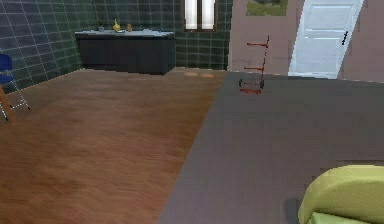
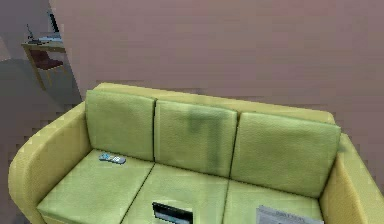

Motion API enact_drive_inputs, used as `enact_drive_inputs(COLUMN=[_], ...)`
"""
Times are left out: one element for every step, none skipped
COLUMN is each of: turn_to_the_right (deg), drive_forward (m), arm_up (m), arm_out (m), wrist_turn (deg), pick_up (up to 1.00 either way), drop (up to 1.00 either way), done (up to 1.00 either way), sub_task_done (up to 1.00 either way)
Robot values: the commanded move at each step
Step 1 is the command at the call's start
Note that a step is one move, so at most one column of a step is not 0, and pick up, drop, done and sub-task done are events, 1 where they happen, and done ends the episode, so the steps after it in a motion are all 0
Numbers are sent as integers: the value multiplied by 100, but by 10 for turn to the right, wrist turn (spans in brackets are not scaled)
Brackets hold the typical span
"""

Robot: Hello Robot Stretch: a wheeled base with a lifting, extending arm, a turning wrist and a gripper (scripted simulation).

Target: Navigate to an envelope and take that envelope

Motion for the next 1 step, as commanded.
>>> enact_drive_inputs(turn_to_the_right=[0], drive_forward=[0], arm_up=[42], arm_out=[0], wrist_turn=[0], pick_up=[0], drop=[0], done=[0], sub_task_done=[0])
